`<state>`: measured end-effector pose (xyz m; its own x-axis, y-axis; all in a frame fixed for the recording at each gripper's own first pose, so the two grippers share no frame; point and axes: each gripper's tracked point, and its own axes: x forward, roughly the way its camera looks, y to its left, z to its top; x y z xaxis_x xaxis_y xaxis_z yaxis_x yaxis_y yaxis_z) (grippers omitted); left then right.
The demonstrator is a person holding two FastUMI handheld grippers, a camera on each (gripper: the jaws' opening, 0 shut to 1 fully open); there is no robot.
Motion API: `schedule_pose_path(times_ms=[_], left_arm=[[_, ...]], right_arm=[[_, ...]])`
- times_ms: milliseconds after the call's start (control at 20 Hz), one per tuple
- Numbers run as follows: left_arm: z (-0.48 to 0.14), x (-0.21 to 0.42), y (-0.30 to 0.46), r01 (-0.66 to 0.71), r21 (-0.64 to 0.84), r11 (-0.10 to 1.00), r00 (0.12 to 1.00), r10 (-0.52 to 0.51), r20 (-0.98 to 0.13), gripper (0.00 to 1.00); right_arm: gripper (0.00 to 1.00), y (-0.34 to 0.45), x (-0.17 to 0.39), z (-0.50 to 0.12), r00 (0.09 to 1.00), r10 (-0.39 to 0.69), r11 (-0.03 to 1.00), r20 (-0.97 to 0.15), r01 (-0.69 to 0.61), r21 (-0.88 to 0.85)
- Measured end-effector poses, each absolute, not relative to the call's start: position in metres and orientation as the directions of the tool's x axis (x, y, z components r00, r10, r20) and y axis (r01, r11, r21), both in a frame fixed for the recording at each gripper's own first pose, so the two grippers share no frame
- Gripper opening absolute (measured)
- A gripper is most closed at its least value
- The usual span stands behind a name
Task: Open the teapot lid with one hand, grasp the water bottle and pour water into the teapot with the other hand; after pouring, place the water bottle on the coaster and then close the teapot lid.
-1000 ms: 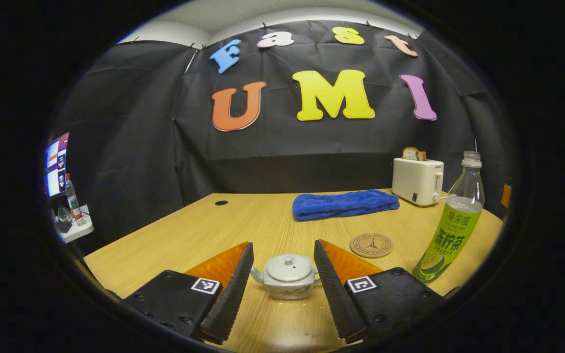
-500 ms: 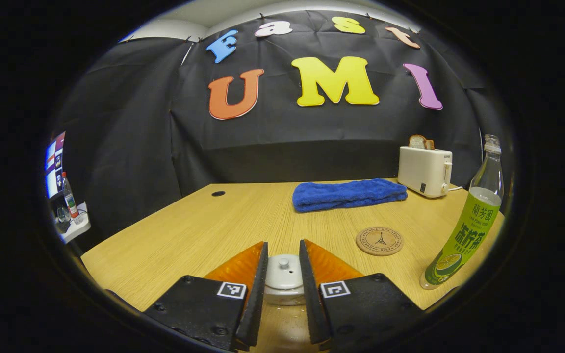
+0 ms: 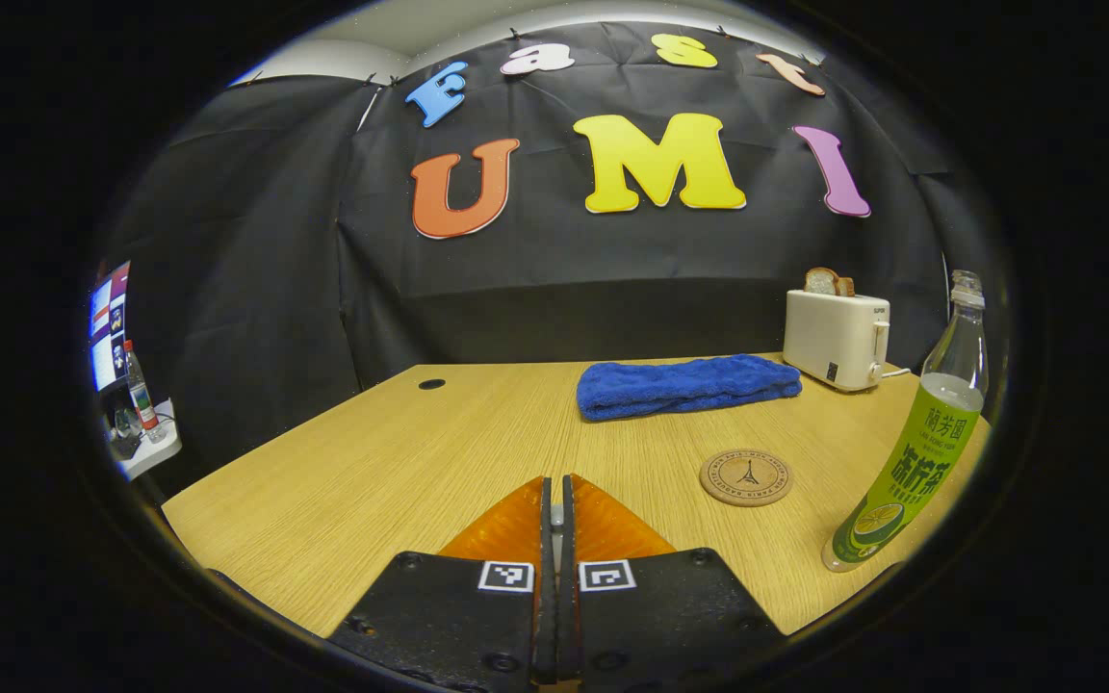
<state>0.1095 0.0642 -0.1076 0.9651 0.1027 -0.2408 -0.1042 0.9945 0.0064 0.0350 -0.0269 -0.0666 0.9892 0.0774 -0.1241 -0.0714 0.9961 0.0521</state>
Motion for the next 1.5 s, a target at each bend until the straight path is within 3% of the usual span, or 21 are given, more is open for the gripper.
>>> schedule_pose_path(times_ms=[550,950,1150,1400,1500], left_arm=[[-0.058,0.071,0.068,-0.058,-0.016,0.998,0.991,0.055,-0.122,0.03],[-0.062,0.048,0.091,-0.075,-0.028,0.997,0.990,0.071,-0.125,0.03],[-0.067,0.043,0.106,-0.089,-0.041,0.995,0.988,0.083,-0.129,0.03],[-0.070,0.041,0.115,-0.097,-0.057,0.994,0.988,0.089,-0.130,0.03],[-0.069,0.040,0.116,-0.090,-0.057,0.994,0.989,0.083,-0.119,0.03]], right_arm=[[0.96,0.065,0.026,-0.105,0.938,0.281,0.960,-0.201,-0.277,0.050],[0.96,0.090,0.064,-0.142,0.925,0.229,0.973,-0.304,-0.223,0.057],[0.96,0.092,0.069,-0.136,0.937,0.194,0.981,-0.292,-0.191,0.037],[0.75,0.096,0.075,-0.132,0.939,0.175,0.983,-0.295,-0.185,-0.007],[0.75,0.102,0.076,-0.129,0.930,0.191,0.972,-0.314,-0.223,-0.069]])
